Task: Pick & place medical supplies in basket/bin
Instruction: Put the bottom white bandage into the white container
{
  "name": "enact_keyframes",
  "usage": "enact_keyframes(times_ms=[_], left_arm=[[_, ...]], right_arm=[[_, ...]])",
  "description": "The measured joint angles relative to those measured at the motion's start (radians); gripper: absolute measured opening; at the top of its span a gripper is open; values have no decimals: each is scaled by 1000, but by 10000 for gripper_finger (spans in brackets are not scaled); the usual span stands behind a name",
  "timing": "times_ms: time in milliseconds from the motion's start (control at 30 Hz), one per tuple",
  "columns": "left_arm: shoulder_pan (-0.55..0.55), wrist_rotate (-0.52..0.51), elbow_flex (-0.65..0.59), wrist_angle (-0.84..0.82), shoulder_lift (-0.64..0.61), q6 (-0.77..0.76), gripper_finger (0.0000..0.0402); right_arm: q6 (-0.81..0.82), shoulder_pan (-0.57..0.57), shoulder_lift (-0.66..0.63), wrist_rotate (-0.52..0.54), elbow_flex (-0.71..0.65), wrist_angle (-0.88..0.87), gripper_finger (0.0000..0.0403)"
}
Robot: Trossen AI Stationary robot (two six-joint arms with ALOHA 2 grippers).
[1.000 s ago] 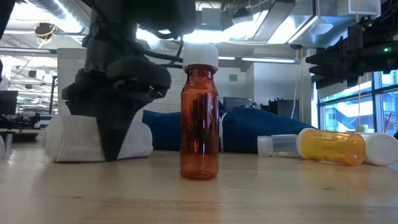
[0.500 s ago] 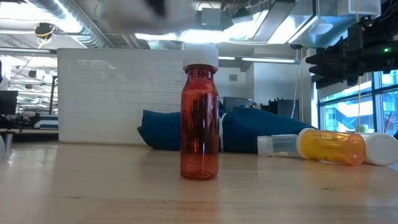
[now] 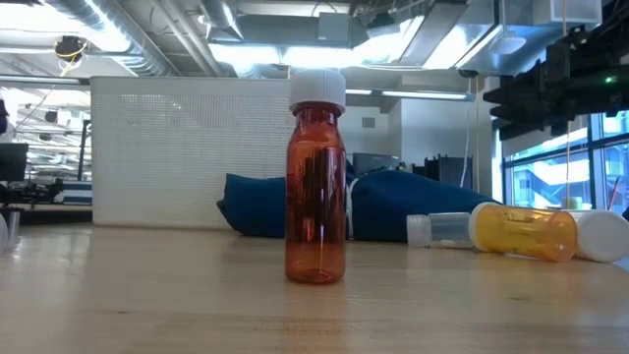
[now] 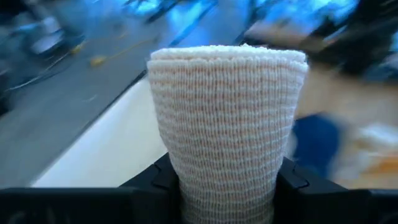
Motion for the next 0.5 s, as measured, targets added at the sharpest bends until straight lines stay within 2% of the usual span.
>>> enact_keyframes(times_ms=[100,233,400,500], left_arm=[[162,59,-2,-105,6,97,134],[338,134,-41,-152,48,250,134],[478,171,-115,-147,120,578,134],[535,182,-162,-148,176,698,134]], right_arm=[[0,0,0,45,0,-1,257],[1,0,0,95,0,-1,257],[6,0,0,106,0,-1,257],[8,0,0,106,0,-1,257]])
